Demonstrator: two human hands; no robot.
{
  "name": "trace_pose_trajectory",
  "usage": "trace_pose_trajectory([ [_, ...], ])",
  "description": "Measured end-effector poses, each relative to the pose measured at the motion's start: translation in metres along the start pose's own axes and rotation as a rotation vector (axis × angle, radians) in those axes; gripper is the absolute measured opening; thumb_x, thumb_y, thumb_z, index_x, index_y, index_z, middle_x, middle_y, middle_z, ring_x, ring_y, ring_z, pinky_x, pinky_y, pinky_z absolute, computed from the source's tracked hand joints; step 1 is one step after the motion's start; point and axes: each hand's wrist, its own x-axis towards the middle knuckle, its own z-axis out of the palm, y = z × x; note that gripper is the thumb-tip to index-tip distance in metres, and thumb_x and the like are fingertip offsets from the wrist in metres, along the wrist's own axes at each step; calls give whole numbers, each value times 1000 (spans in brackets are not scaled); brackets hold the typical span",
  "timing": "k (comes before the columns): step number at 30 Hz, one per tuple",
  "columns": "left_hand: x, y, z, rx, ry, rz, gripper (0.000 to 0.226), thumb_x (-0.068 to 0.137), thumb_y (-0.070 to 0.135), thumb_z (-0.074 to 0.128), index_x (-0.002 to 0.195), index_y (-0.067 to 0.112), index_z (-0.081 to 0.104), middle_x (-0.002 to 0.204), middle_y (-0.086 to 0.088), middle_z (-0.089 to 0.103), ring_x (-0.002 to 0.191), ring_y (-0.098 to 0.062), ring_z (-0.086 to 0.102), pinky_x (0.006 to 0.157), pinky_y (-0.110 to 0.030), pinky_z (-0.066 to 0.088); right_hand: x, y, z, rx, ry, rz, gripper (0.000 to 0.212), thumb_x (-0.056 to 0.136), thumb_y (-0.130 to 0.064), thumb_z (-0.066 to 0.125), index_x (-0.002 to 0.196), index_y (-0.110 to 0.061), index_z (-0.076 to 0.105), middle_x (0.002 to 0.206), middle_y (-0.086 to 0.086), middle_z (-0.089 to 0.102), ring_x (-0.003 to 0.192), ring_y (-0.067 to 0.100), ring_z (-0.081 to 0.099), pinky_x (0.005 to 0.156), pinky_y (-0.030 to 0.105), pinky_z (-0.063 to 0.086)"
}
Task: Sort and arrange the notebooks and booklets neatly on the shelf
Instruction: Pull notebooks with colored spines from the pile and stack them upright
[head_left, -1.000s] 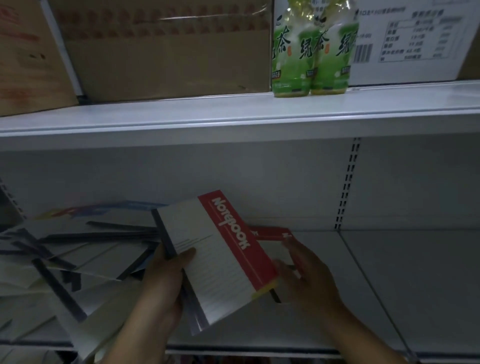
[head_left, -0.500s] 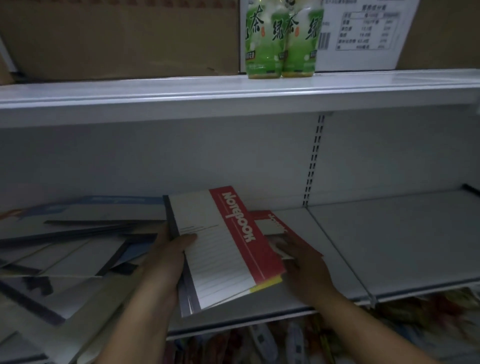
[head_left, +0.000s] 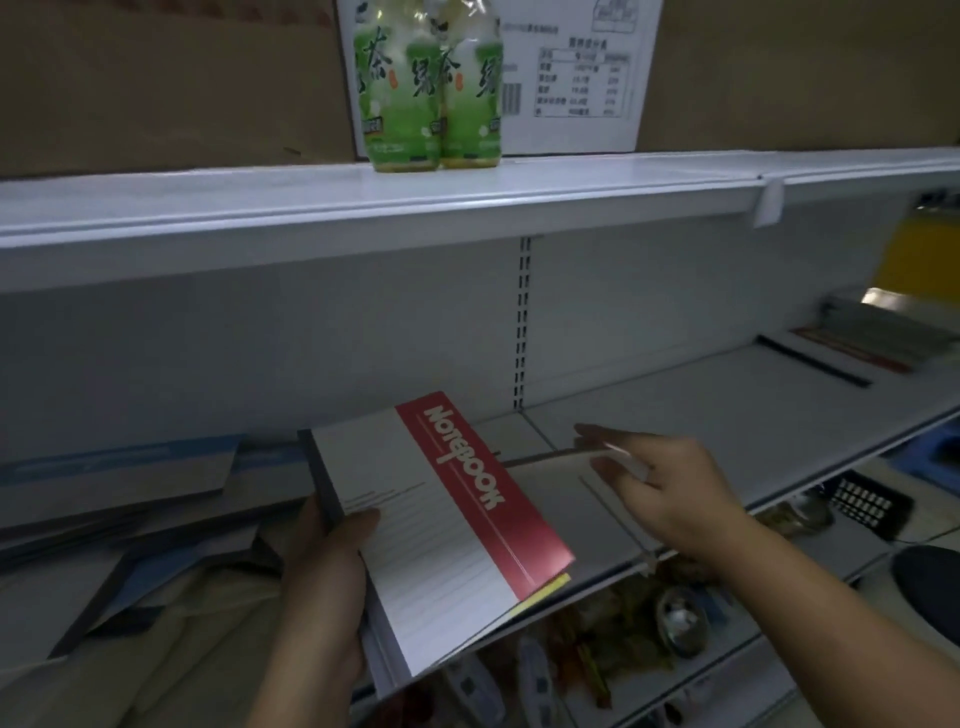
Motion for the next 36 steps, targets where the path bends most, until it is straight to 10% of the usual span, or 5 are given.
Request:
trace_pose_trajectory([
  [6,-11,-20,51,112,16,20,33,89,-6,46,112,15,55,99,-7,65,86,-25,61,73,-32,48,-27,25,-48,46,168,-33,31,84,-66,44,90,-45,66,80,-40,63,78,-16,61,66,6,47],
  [10,-30,-48,123,223,-38,22,28,90,0,48,114,12,54,99,-6,65,81,-16,59,64,-29,45,-55,54,-45,-32,139,-148,54,66,-9,43,111,-21,70,114,-19,63,106,3,59,97,9,39],
  [18,-61,-92,246,215,-127,-67,27,97,27,47,118,14,58,100,-8,69,86,-26,67,67,-34,53,-83,115,-103,-154,-435,-82,85,66,-87,20,142,-49,25,145,-31,-3,136,-9,-7,114,24,1],
  [27,-60,-133,330,222,-215,-120,23,94,14,49,115,15,58,101,-6,69,90,-25,66,75,-34,53,-55,215,-169,389,-231,527,36,93,-26,54,128,-35,49,113,-13,67,101,8,66,95,39,51],
  [36,-19,-142,421,167,-288,-219,22,97,32,48,92,17,62,86,-7,66,75,-19,62,59,-27,42,-9,277,-180,672,-109,731,31,90,-5,53,106,-31,58,93,-2,74,81,16,71,76,31,55],
])
